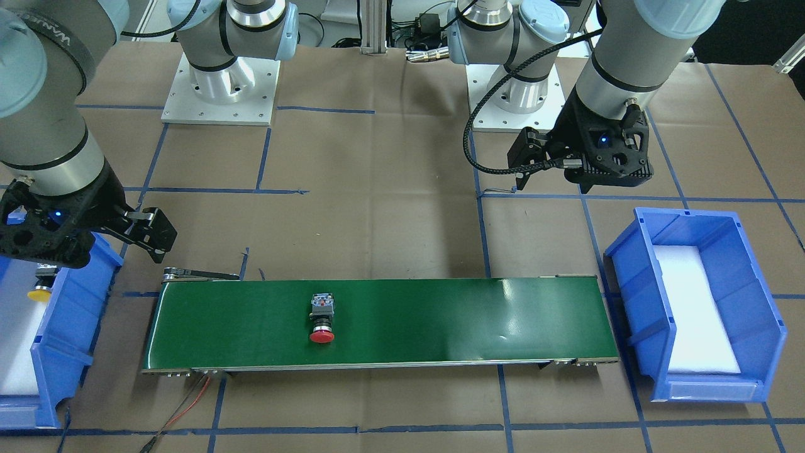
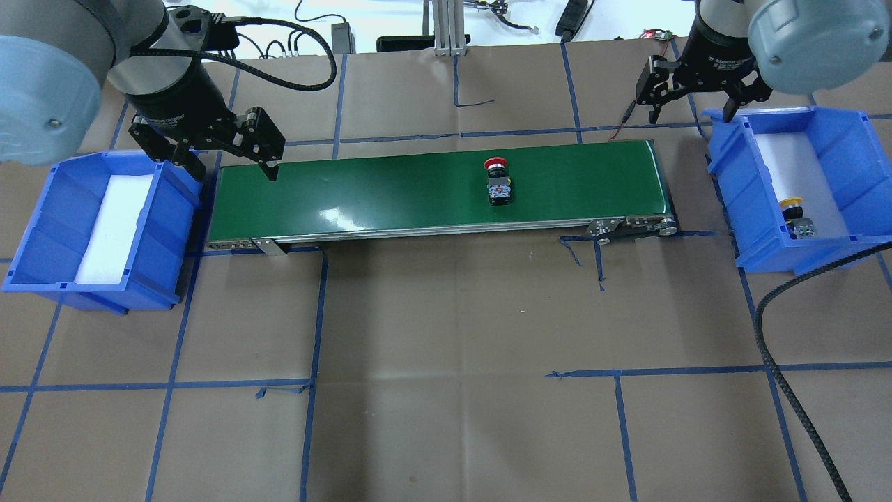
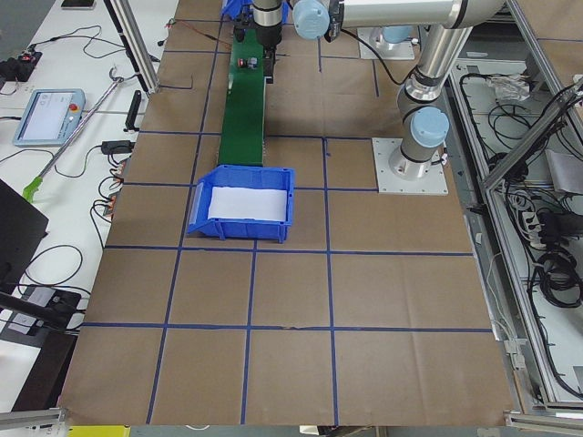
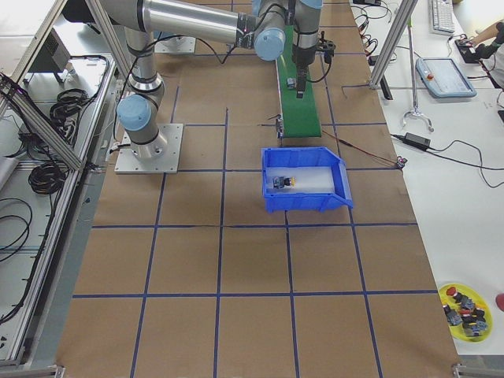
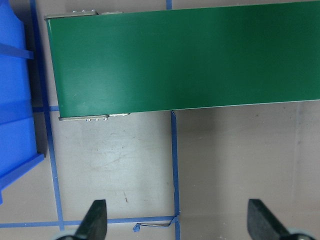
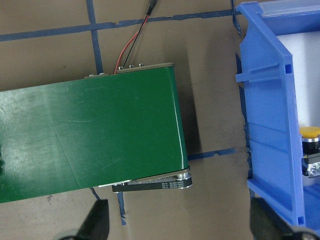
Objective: Transport two buttons from left to right
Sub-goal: 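Move the right gripper to the red button on the belt and grasp it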
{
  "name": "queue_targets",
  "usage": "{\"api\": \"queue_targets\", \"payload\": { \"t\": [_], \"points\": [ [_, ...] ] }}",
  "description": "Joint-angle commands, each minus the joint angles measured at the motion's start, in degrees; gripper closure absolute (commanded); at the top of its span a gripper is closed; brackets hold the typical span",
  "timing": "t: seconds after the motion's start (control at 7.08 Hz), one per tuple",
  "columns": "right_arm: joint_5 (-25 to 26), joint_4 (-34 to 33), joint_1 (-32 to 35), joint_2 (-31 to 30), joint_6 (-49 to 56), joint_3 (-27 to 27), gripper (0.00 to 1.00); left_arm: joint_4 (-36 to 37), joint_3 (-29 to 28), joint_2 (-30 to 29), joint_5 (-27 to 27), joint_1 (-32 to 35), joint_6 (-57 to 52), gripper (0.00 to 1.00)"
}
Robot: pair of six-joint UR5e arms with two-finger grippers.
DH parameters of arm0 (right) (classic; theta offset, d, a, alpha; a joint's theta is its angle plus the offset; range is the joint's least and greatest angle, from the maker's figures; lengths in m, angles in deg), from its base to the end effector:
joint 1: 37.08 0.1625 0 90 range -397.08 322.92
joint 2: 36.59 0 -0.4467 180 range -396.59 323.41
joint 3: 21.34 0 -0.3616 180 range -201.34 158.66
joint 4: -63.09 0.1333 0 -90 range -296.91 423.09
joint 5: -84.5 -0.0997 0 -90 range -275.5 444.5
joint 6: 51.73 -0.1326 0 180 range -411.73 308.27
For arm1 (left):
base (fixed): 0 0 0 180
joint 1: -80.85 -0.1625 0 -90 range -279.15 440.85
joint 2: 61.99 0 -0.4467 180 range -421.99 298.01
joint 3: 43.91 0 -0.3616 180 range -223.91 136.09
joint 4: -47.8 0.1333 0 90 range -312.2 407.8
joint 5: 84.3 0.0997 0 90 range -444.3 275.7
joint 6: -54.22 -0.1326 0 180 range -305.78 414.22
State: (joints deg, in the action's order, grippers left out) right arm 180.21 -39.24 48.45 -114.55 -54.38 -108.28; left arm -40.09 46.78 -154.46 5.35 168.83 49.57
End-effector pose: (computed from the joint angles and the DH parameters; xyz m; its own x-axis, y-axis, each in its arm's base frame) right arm 0.0763 -0.5653 0.4170 -0.9869 0.1293 0.0965 0.1236 0.9903 -0.0630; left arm -0.1172 -0.4820 0.4544 -0.9989 0.0458 0.0076 0.0459 0.9988 0.0178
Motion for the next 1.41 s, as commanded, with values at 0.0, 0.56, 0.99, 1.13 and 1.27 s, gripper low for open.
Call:
{"api": "queue_targets", "payload": {
  "t": [0.0, 0.56, 0.99, 1.13, 1.27],
  "points": [
    [-0.2, -0.9, 3.0, 1.9, -0.7, -0.1, 0.01, 0.0, 0.0, 0.0, 0.0, 0.0, 0.0, 0.0],
    [-3.6, -3.6, 4.8, 5.7, -0.6, -0.2, 0.02, 0.0, -0.1, -0.1, 0.0, 0.0, 0.0, 0.0],
    [-7.1, -9.5, 4.9, 8.3, -0.8, -0.2, 0.01, 0.0, -0.1, 0.0, -0.1, 0.0, 0.0, 0.0],
    [-7.5, -10.3, 4.9, 9.6, -0.4, -0.2, 0.01, 0.0, -0.1, 0.0, -0.1, 0.0, 0.0, 0.0],
    [-7.6, -10.4, 4.9, 10.5, -0.6, -0.2, 0.01, 0.0, -0.1, -0.1, 0.0, 0.0, 0.0, 0.0]
  ]
}}
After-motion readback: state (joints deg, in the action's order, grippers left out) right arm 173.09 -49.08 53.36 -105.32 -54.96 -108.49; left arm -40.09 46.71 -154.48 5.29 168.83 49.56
